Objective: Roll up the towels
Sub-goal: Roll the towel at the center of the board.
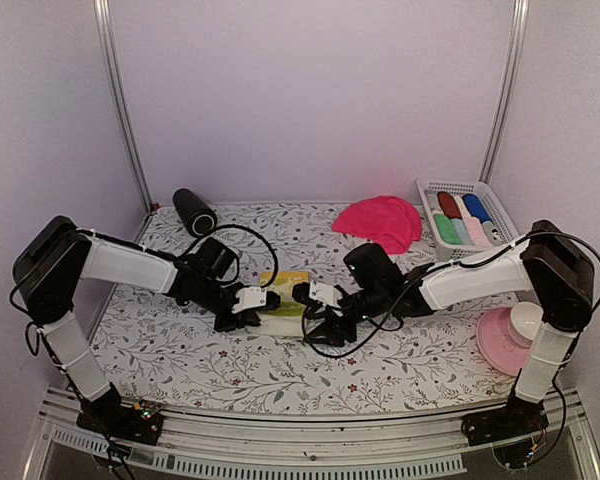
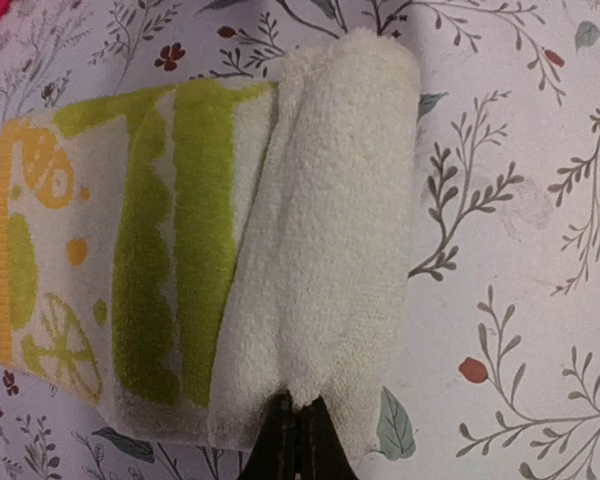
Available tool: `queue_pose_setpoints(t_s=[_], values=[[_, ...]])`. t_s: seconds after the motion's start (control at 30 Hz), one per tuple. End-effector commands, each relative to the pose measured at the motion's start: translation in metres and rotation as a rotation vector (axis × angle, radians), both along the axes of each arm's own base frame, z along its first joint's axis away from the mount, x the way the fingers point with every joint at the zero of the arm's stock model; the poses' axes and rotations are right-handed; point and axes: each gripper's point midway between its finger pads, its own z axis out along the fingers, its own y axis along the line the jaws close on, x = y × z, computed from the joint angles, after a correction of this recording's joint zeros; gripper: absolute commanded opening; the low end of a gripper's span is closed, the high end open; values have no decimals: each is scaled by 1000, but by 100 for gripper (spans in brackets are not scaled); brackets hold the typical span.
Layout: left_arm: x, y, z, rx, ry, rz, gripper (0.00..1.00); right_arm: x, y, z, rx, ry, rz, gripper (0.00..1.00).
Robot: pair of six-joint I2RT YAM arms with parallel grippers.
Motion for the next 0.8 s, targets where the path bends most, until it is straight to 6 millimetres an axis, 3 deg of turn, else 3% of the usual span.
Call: queue_pose_setpoints(t_s=[0.0,0.23,0.77], values=[[-1,9,-8,11,115,58,0,-4,21,16,67,-234,59,59],[4,13,-14,8,167,91,0,6,45,-9,-41,-363,22,60],[8,18,-18,2,211,111,0,14,54,-54,-183,-416,-3,58]])
